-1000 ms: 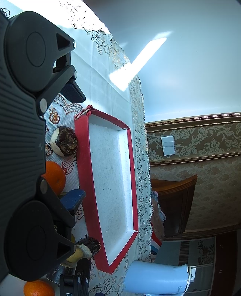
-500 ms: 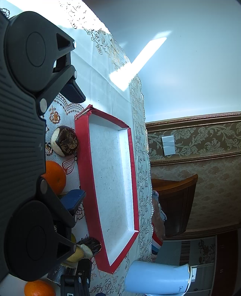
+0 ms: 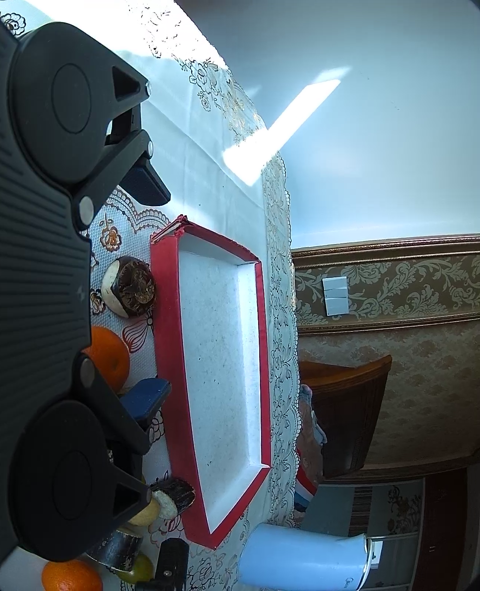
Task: Organize fruits
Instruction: 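Grasp the orange with the right tool while the left tool grasps the small brown fruit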
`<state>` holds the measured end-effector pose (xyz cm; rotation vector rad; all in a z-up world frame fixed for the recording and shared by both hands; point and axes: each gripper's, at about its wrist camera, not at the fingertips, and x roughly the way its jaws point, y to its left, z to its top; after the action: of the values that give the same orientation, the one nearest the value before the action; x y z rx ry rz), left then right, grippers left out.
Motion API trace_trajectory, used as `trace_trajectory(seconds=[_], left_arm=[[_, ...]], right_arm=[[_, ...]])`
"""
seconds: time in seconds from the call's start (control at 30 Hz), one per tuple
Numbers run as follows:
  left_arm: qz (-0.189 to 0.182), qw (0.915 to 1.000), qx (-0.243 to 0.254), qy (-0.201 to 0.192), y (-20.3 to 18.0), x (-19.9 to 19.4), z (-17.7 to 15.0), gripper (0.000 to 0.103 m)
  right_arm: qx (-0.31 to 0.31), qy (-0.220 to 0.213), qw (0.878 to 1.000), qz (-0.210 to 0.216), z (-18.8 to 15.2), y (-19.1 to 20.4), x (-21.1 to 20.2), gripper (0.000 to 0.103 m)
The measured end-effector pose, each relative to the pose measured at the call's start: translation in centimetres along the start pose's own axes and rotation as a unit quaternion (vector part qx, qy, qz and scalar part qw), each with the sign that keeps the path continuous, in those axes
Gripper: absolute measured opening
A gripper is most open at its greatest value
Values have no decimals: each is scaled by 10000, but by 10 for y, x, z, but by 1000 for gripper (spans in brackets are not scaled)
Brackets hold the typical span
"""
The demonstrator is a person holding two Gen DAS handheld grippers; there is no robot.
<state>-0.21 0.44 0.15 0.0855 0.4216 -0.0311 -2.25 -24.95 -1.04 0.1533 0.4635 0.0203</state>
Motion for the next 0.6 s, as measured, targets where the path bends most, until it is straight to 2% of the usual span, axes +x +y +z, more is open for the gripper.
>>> trace_trajectory(seconds=[0.07, 0.2, 0.37, 0.6], left_arm=[[6, 9999, -84, 54, 2, 2, 0, 100], [-22, 9999, -60, 127, 1, 3, 0, 100], [-6, 9999, -107, 88, 3, 1, 1, 100], [-162, 9996, -183, 106, 23, -18, -9, 100]], right_arm=[[56, 21, 9998, 174, -2, -11, -11, 103], [-153, 43, 9998, -70, -10, -27, -36, 103], [-210, 399, 9968, 664, -23, -28, -55, 103], [-596, 583, 9908, 1062, -34, 5, -51, 103]])
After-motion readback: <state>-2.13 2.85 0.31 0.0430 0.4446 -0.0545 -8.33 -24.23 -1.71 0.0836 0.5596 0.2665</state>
